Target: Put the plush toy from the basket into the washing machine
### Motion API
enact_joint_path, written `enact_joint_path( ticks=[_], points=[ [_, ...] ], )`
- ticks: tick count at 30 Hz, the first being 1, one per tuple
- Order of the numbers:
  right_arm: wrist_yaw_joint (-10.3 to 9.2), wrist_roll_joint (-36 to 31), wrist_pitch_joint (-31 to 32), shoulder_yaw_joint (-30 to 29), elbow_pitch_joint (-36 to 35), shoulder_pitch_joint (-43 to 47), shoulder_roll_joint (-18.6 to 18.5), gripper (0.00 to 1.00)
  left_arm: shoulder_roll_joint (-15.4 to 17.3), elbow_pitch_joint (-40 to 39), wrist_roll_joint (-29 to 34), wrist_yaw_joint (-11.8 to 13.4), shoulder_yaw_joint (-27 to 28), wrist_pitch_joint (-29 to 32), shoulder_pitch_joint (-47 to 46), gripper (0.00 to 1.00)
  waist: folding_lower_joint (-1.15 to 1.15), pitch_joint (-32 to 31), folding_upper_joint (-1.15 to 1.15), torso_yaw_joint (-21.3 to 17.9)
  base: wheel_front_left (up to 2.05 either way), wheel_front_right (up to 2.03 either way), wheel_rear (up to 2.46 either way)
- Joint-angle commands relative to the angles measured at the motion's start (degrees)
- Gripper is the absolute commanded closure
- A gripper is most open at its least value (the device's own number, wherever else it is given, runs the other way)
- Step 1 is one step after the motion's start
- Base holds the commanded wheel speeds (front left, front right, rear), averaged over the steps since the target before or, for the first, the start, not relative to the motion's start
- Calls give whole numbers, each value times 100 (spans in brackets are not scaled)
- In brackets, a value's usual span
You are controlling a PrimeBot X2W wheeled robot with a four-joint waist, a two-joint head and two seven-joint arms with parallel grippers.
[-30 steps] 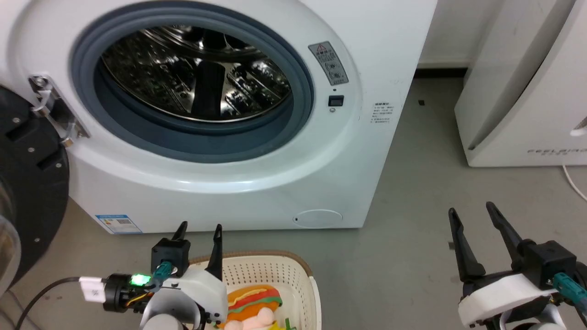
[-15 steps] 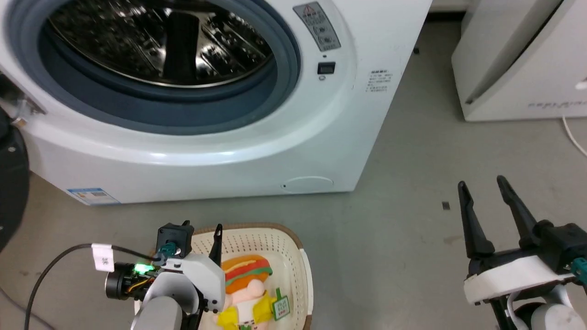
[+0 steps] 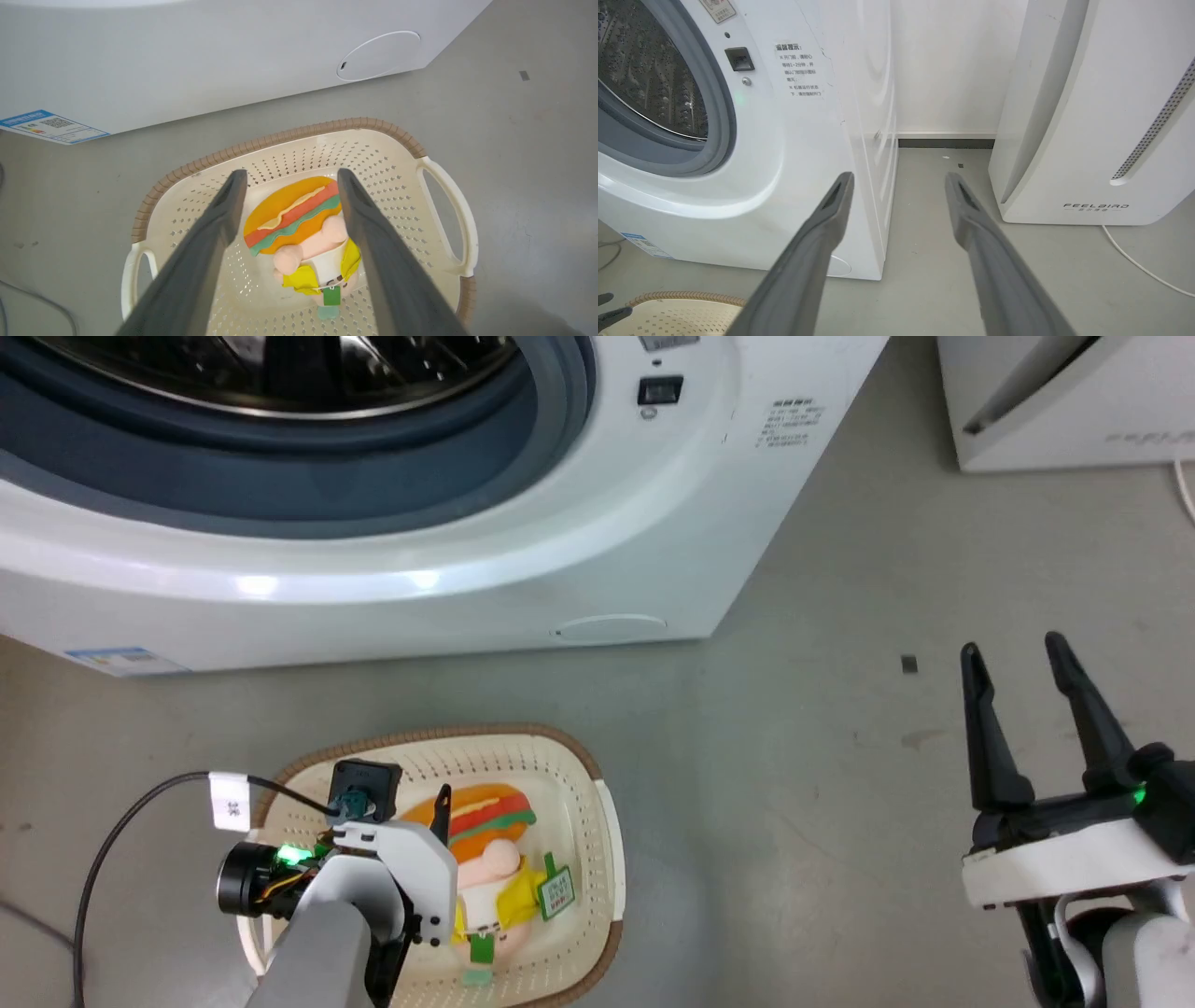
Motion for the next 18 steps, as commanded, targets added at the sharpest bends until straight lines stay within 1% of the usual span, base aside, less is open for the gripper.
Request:
enact_joint_path(
  ticks=[1, 18],
  points=[
    [-3, 68, -52, -34, -47, -139, -1, 0, 18, 136, -49, -12, -34, 36, -173, 0, 0, 181, 0, -23, 0, 0, 0],
    [-3, 213, -254, -87, -245, -540, -2, 0, 80, 1138, -174, -62, -362, 385, -1004, 0, 0, 1190, 0, -161, 0, 0, 0]
  ],
)
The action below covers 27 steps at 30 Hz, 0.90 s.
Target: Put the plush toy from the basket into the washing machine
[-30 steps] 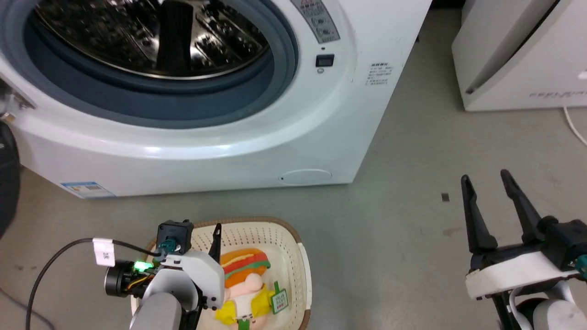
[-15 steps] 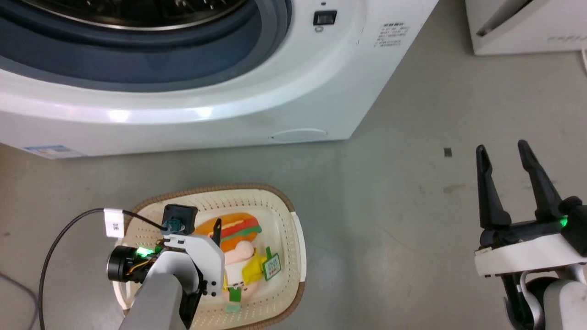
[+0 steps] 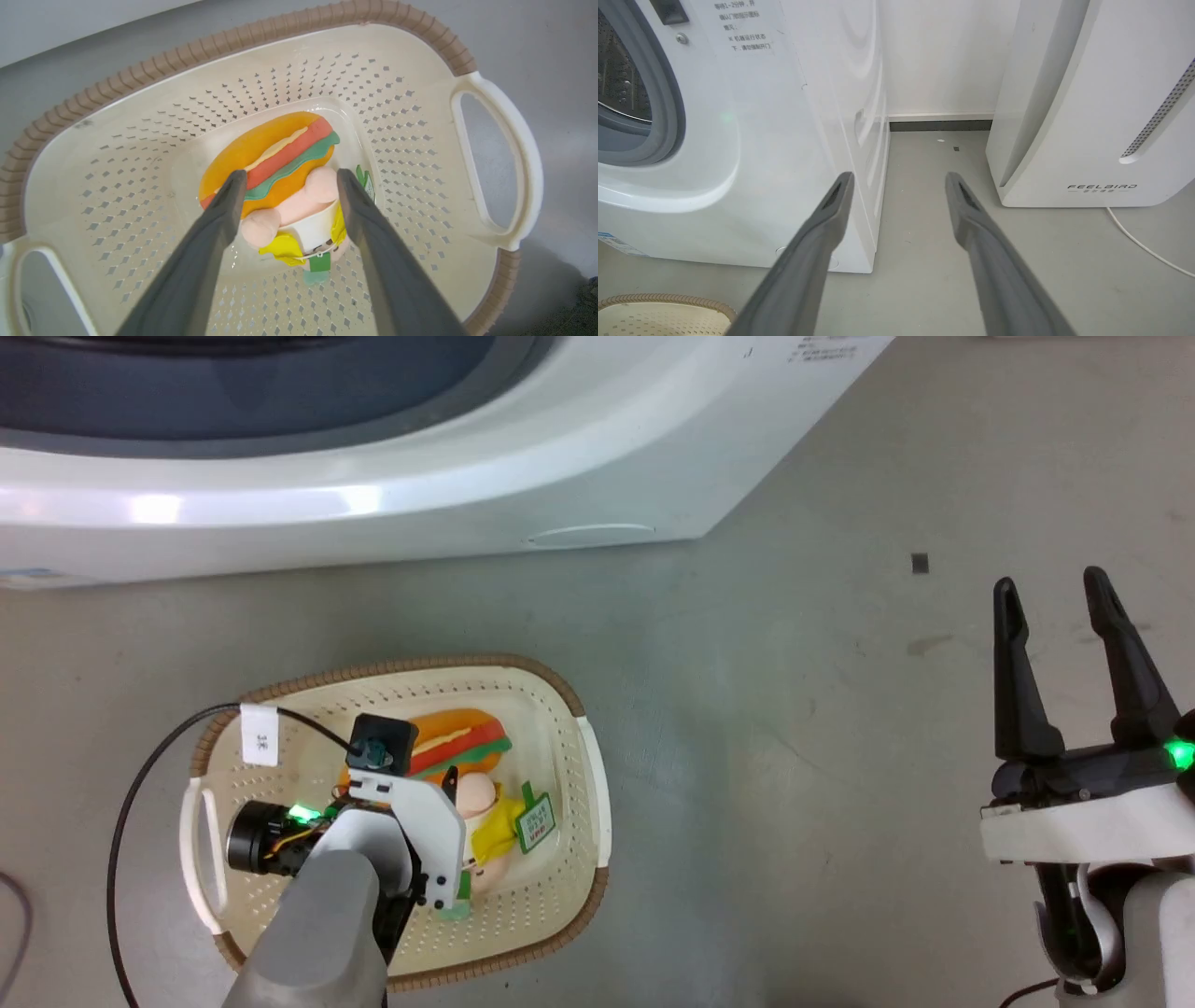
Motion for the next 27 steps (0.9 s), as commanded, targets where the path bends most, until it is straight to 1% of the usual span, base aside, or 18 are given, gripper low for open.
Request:
enact_joint_path(
  ticks=[1, 8, 12, 16, 27],
  points=[
    [-4, 60, -63, -20, -59, -149, -2, 0, 49, 152, -42, 3, -42, 31, -172, 0, -1, 119, 0, -28, 0, 0, 0],
    [-4, 114, -146, -40, -134, -298, -2, 0, 83, 564, -162, 20, -125, 199, -476, 0, -1, 463, 0, -68, 0, 0, 0],
    [-4, 148, -194, -46, -177, -379, -2, 0, 94, 798, -227, -32, -190, 291, -656, 0, -1, 667, 0, -102, 0, 0, 0],
    [-4, 181, -241, -57, -216, -461, -2, 0, 125, 1034, -311, -30, -229, 392, -833, 0, -1, 874, 0, -135, 0, 0, 0],
    [-5, 260, -373, -89, -301, -693, -2, 0, 151, 1682, -461, -5, -433, 459, -1360, 0, -1, 1365, 0, -201, 0, 0, 0]
  ],
)
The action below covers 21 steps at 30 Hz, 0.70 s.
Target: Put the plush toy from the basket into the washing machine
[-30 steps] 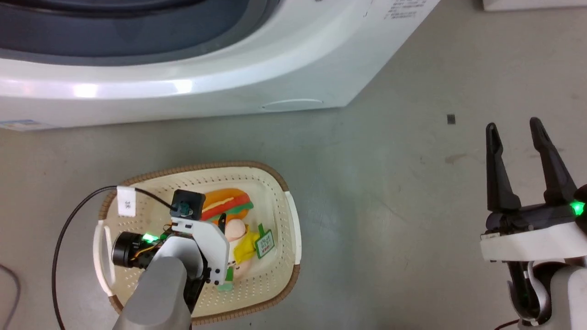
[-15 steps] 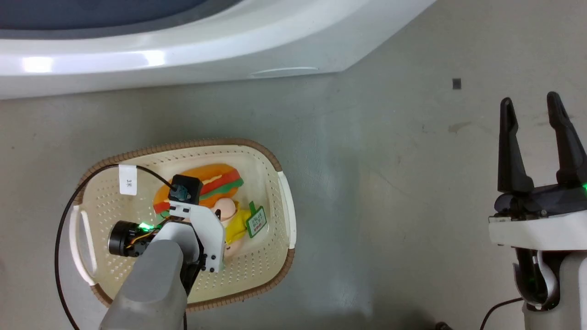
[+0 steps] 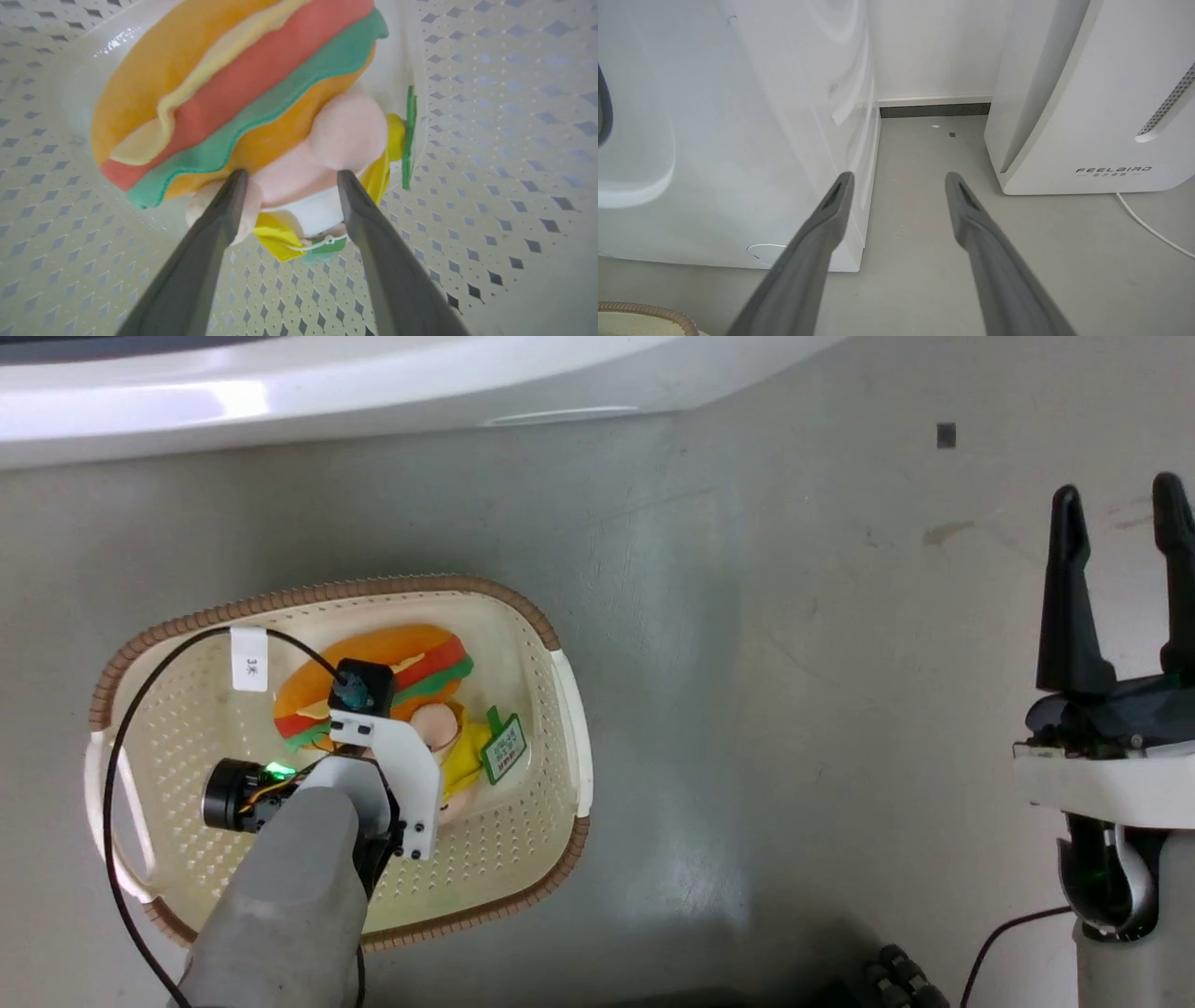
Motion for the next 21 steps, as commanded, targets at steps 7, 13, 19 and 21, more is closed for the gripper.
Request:
enact_joint_path(
  ticks=[7, 13, 19, 21],
  points=[
    [-5, 90, -140, -57, -119, -253, -2, 0, 62, 528, -141, 81, -170, -2, -426, 0, 0, 310, 0, -67, 0, 0, 0],
    [-5, 104, -211, -99, -188, -355, -2, 0, 62, 880, -197, 95, -322, -181, -677, 100, 0, 510, 0, -78, 0, 0, 0],
    [-5, 120, -261, -77, -168, -396, -3, 0, 45, 1128, -250, 41, -462, -288, -749, 100, 0, 448, 0, -75, 0, 0, 0],
    [-5, 117, -261, -48, -157, -375, -3, 0, 40, 1128, -276, 31, -467, -342, -701, 100, 0, 342, 0, -75, 0, 0, 0]
  ],
)
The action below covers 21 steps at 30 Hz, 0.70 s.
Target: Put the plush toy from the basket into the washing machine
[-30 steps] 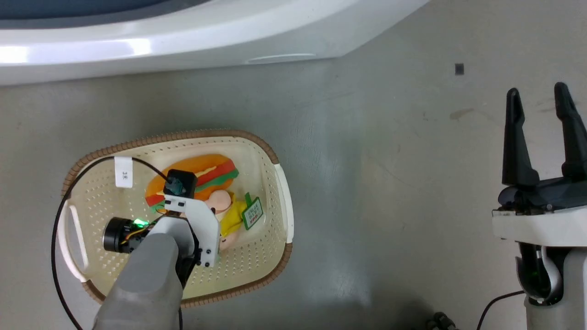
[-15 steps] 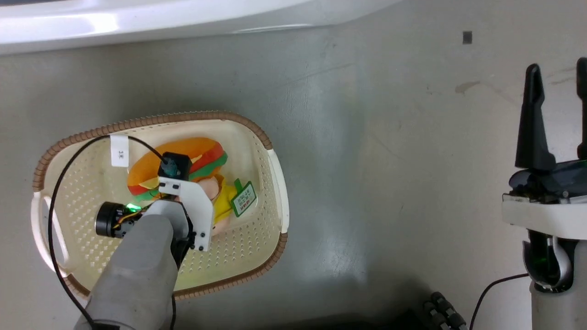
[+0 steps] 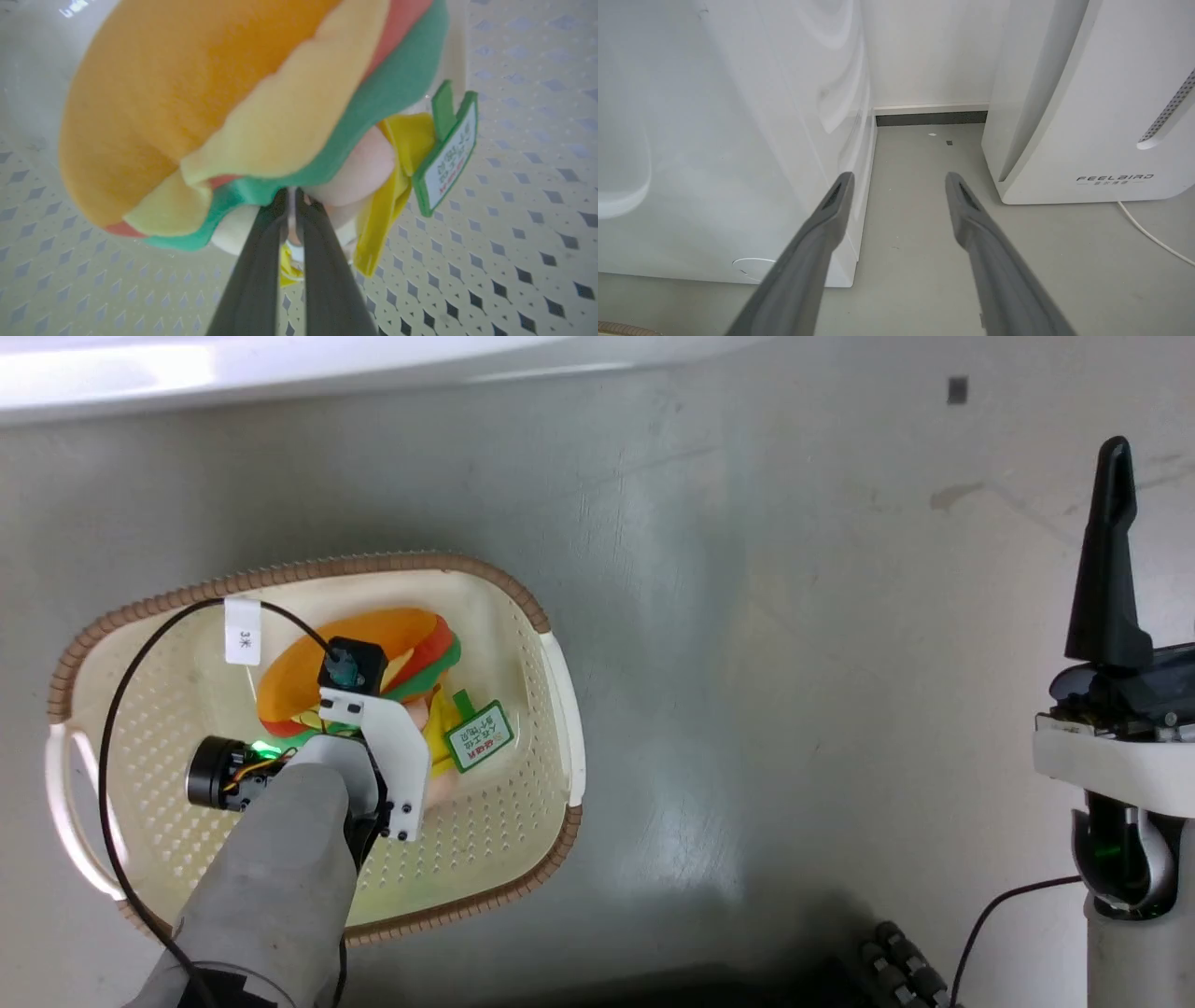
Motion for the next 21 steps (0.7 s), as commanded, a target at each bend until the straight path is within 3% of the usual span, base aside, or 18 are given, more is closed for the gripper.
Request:
enact_joint_path(
  ticks=[1, 21],
  points=[
    [-5, 10, -26, 24, -8, -82, -3, 0, 5, 42, -52, -7, -3, -23, 43, 100, 0, -151, 0, 4, 0, 0, 0],
    [-5, -177, -26, 71, 388, 563, -3, 0, -351, 42, -186, -391, -336, -739, 1001, 100, 0, -1913, 0, 402, 0, 0, 0]
  ],
)
